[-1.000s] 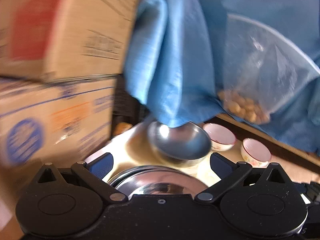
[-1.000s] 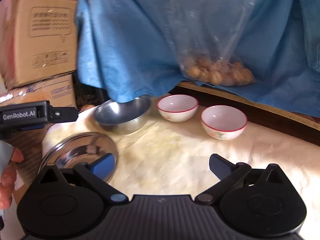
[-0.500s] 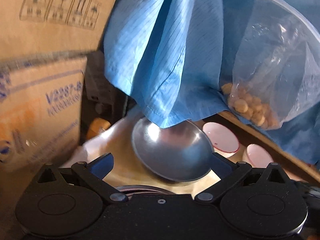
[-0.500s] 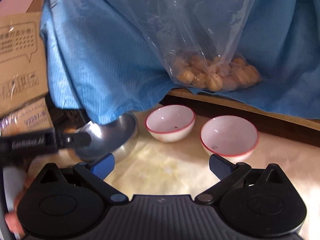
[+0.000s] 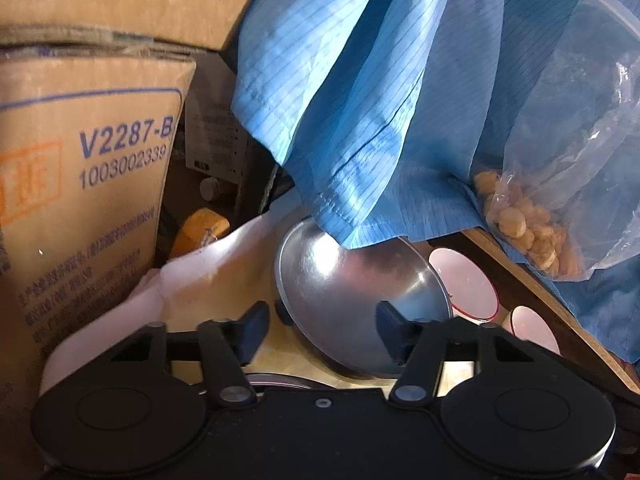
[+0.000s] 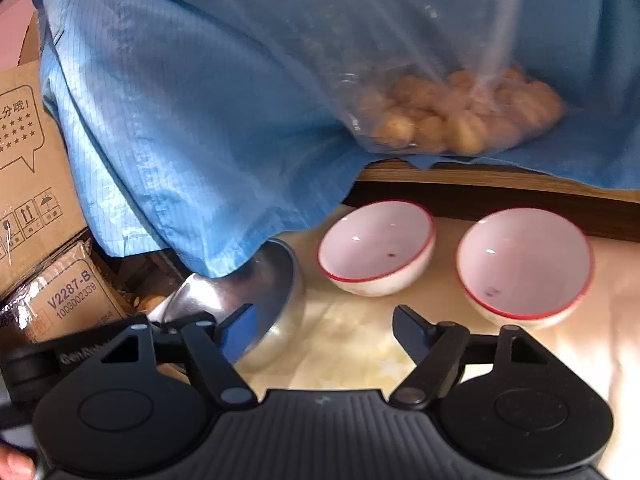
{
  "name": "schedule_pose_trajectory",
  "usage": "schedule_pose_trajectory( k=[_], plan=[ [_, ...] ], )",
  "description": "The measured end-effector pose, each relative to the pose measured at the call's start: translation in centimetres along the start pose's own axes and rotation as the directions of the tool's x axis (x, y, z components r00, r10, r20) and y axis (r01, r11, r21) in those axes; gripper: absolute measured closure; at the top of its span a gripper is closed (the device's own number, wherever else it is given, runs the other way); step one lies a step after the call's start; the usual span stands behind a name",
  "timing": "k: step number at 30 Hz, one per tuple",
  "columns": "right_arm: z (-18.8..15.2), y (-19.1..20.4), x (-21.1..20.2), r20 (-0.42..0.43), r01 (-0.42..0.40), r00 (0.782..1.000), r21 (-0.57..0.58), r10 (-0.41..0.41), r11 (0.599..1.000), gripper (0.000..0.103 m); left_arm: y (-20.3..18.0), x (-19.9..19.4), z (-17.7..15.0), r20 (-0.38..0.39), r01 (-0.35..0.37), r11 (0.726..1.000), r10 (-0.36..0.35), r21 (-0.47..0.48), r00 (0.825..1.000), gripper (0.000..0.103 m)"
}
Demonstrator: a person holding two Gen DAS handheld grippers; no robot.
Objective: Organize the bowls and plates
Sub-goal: 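Move the left tool to the small steel bowl rim while the right tool closes on it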
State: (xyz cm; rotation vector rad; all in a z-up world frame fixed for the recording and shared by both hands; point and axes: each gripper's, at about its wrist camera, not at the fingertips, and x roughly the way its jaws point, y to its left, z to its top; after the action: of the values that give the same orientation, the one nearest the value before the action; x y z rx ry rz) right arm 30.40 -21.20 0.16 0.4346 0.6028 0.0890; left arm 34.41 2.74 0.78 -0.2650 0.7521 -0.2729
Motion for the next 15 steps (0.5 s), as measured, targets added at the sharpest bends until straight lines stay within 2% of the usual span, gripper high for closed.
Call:
schedule_pose_trajectory(
  k=[3, 5, 8, 9, 11, 15],
  plan=[
    [0.3, 0.4, 0.8, -0.018, -0.012, 1.000, 0.006, 0.012, 1.000, 0.036, 0.1, 0.2, -0.1, -0.003, -0.021, 1.000, 0.021, -0.013, 1.000, 0.058],
    [0.3, 0.6, 1.5, -0.039, -0.025, 0.999, 0.013, 0.026, 1.000, 0.049, 0.3, 0.2, 0.0, -0.007, -0.027, 0.999, 0.027, -0.020, 1.000, 0.065],
    [0.1, 0.8, 2.0, -0.056, -0.051, 0.997, 0.020, 0.052, 0.999, 0.058, 0.6, 0.2, 0.0, -0.012, -0.036, 0.999, 0.036, -0.030, 0.999, 0.074],
    [0.1, 0.9, 1.9, -0.056, -0.055, 0.997, 0.018, 0.055, 0.998, 0.060, 0.5, 0.2, 0.0, -0.011, -0.040, 0.999, 0.040, -0.031, 0.999, 0.074],
    [0.2, 1.1, 1.9, -0.059, -0.065, 0.996, 0.013, 0.065, 0.998, 0.071, 0.5, 0.2, 0.0, -0.007, -0.040, 0.999, 0.040, -0.031, 0.999, 0.075],
    [0.3, 1.9, 1.5, -0.061, -0.037, 0.998, -0.025, 0.035, 0.999, 0.071, 0.1, -0.3, -0.1, 0.005, -0.056, 0.998, 0.056, -0.008, 0.998, 0.077]
  ],
)
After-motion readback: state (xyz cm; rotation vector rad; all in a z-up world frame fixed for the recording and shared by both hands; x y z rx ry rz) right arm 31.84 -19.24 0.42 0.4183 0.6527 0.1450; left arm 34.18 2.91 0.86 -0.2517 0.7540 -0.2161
